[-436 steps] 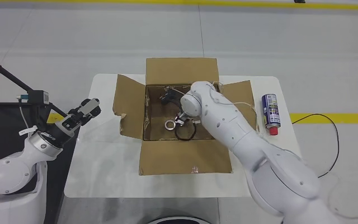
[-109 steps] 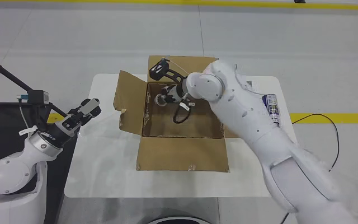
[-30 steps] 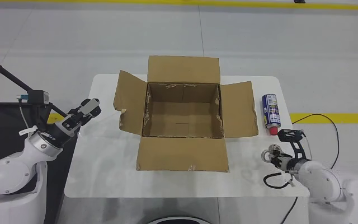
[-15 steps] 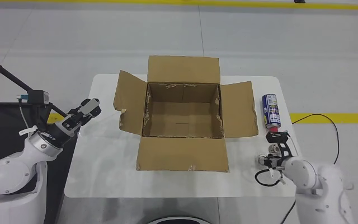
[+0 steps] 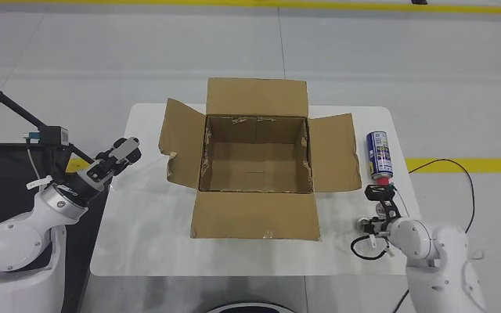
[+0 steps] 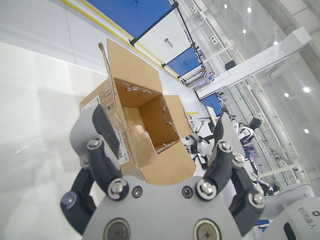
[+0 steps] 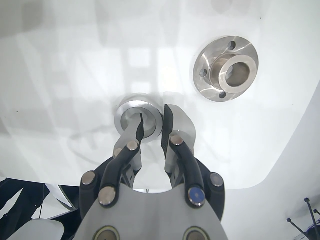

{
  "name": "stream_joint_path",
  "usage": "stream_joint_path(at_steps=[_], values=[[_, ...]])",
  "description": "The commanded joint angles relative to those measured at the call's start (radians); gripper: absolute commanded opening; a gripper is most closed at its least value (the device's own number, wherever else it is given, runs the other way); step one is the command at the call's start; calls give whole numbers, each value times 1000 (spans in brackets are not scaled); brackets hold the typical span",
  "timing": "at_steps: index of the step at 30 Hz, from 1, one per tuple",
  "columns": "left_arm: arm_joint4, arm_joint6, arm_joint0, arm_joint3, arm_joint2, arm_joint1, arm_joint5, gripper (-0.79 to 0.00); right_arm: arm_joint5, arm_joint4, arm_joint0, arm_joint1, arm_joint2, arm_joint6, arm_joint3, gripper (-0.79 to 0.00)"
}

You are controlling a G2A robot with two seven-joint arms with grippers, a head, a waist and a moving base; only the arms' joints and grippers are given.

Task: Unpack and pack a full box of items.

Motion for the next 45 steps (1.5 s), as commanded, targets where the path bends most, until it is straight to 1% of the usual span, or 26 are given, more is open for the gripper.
stream_joint_path(at_steps=[1,3,5,6,7,8,9,12,15,18,20,23,27,31,35,40,45], values=[[0,0,0,0,0,0,0,0,4,2,-5,1,4,-2,-8,-523],[0,0,0,0,0,0,0,0,9,12,-13,3,15,-9,-25,-486],[0,0,0,0,0,0,0,0,8,35,-25,4,35,-20,-61,-413],[0,0,0,0,0,0,0,0,5,48,-32,5,49,-25,-85,-323],[0,0,0,0,0,0,0,0,4,60,-39,7,66,-29,-112,-185],[0,0,0,0,0,0,0,0,4,73,-44,8,85,-29,-139,-74],[0,0,0,0,0,0,0,0,3,85,-46,10,105,-27,-165,0],[0,0,0,0,0,0,0,0,12,143,-31,15,173,-36,-238,0],[0,0,0,0,0,0,0,0,5,286,11,17,239,-61,-279,0],[0,0,0,0,0,0,0,0,-14,445,74,21,282,-79,-257,0],[0,0,0,0,0,0,0,0,-20,522,123,25,285,-77,-213,0],[0,0,0,0,0,0,0,0,-48,622,207,32,254,-45,-115,0],[0,0,0,0,0,0,0,0,-67,645,296,41,178,-18,1,0],[0,0,0,0,0,0,0,0,-85,655,343,46,110,-19,88,0],[0,0,0,0,0,0,0,0,-105,677,373,50,59,-11,136,0],[0,0,0,0,0,0,0,0,-128,710,402,55,3,-1,164,0],[0,0,0,0,0,0,0,0,-128,707,427,59,-54,-10,186,0]])
